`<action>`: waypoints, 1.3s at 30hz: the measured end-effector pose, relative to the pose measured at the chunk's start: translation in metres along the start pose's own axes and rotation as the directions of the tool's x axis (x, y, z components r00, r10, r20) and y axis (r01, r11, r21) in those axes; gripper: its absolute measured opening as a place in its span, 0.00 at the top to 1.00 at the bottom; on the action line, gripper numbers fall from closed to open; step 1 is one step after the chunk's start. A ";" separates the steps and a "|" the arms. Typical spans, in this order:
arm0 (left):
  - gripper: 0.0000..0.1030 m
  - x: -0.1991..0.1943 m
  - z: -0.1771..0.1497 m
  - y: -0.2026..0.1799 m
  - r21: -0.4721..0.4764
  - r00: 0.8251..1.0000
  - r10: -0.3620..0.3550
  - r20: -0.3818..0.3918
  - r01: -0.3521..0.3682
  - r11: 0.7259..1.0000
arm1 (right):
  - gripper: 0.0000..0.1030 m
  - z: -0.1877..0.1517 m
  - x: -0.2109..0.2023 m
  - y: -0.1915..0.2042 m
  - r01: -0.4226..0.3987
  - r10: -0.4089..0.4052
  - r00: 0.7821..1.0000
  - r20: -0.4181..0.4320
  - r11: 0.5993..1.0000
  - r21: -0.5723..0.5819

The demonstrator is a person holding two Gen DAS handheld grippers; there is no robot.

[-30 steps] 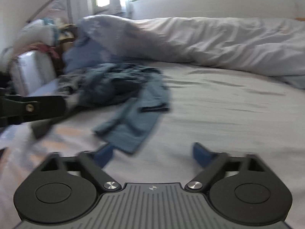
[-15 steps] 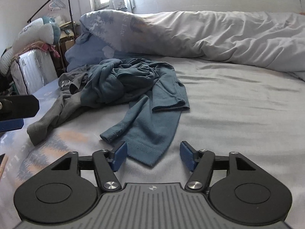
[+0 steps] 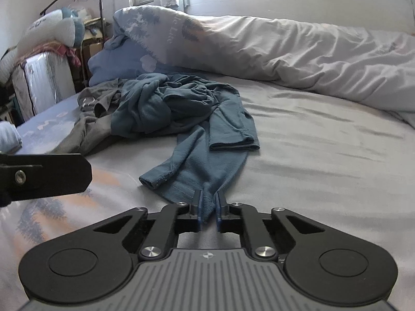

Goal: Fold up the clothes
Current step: 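Move both grippers toward the blue shirt and close the right gripper on its sleeve, then close the left gripper on the blue shirt's sleeve cuff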

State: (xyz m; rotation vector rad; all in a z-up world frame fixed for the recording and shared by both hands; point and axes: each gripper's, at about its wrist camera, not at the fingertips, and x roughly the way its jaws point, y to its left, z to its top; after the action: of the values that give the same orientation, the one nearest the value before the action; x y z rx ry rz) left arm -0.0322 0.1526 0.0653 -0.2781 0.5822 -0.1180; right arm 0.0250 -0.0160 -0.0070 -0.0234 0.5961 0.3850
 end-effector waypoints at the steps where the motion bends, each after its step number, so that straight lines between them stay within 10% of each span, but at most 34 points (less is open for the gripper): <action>1: 0.06 0.001 0.001 0.000 -0.005 1.000 -0.003 0.000 0.003 1.000 | 0.94 0.000 -0.002 -0.002 -0.002 0.002 1.000 0.000 1.000 0.009; 14: 0.12 0.023 -0.001 0.002 -0.076 0.999 -0.031 -0.042 0.028 0.997 | 0.93 0.000 -0.012 -0.021 -0.060 0.061 0.998 0.000 0.993 0.104; 22: 0.27 0.045 -0.006 -0.010 -0.051 0.998 -0.011 -0.063 0.007 0.999 | 0.66 -0.001 -0.021 -0.035 -0.075 0.074 0.997 0.010 0.987 0.140; 39: 0.35 0.080 -0.006 -0.017 -0.055 0.996 0.079 -0.033 -0.080 0.995 | 0.57 -0.004 -0.044 -0.081 -0.035 0.034 0.999 0.014 0.989 0.140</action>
State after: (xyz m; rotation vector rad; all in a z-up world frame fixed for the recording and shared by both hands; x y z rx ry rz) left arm 0.0304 0.1202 0.0231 -0.3076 0.6269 -0.0290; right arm 0.0191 -0.1072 0.0069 0.1243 0.6120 0.3755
